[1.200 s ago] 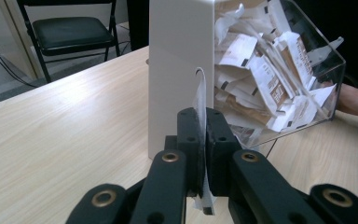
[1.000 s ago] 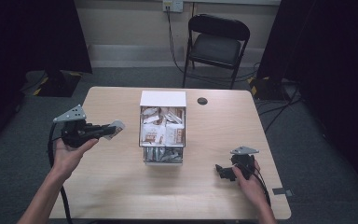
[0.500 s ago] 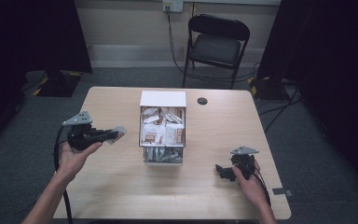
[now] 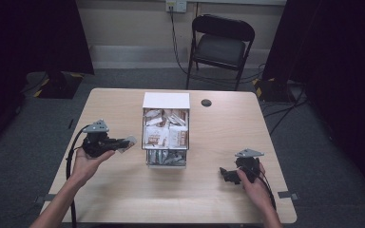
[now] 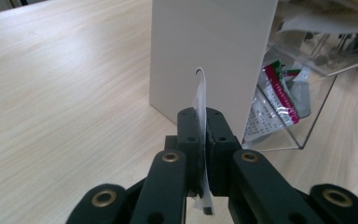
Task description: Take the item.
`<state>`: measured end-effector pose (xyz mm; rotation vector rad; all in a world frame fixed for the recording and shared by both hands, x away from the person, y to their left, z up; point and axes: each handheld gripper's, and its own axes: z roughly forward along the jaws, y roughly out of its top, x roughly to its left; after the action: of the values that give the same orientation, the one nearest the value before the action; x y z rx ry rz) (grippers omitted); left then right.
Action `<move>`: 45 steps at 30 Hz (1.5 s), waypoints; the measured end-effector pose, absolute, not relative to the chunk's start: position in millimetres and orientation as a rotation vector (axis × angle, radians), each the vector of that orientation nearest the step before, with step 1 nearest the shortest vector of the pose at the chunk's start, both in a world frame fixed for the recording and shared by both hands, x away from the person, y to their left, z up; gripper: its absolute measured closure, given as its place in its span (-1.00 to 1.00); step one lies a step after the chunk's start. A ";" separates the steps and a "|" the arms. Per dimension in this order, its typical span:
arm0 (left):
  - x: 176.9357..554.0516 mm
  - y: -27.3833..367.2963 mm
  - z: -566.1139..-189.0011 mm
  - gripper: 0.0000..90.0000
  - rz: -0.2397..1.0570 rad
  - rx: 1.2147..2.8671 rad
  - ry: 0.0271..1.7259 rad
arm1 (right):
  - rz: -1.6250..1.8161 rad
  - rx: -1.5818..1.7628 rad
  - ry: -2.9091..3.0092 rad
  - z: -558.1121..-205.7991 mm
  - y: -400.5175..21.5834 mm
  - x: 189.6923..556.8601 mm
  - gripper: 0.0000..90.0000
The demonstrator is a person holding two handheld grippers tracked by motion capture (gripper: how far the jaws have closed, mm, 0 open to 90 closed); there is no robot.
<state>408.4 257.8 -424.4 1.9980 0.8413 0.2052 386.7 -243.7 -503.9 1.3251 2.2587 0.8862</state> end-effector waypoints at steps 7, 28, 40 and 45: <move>411.2 248.9 -442.1 0.93 0.170 2.019 0.843 | 0.886 1.325 2.259 -503.9 -243.7 386.7 -1.00; 419.8 233.8 -474.5 0.92 0.086 2.097 0.877 | 0.886 1.325 2.259 -503.9 -243.7 386.8 -1.00; 424.6 229.7 -488.8 0.90 0.052 2.134 0.878 | 0.887 1.323 2.260 -503.9 -243.8 387.0 -1.00; 424.6 230.5 -487.9 0.74 0.076 2.130 0.891 | 0.886 1.323 2.261 -503.8 -243.8 387.0 -1.00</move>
<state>424.6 230.5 -487.9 2.1297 0.8907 0.0759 387.0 -243.8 -503.8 1.3225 2.2612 0.8862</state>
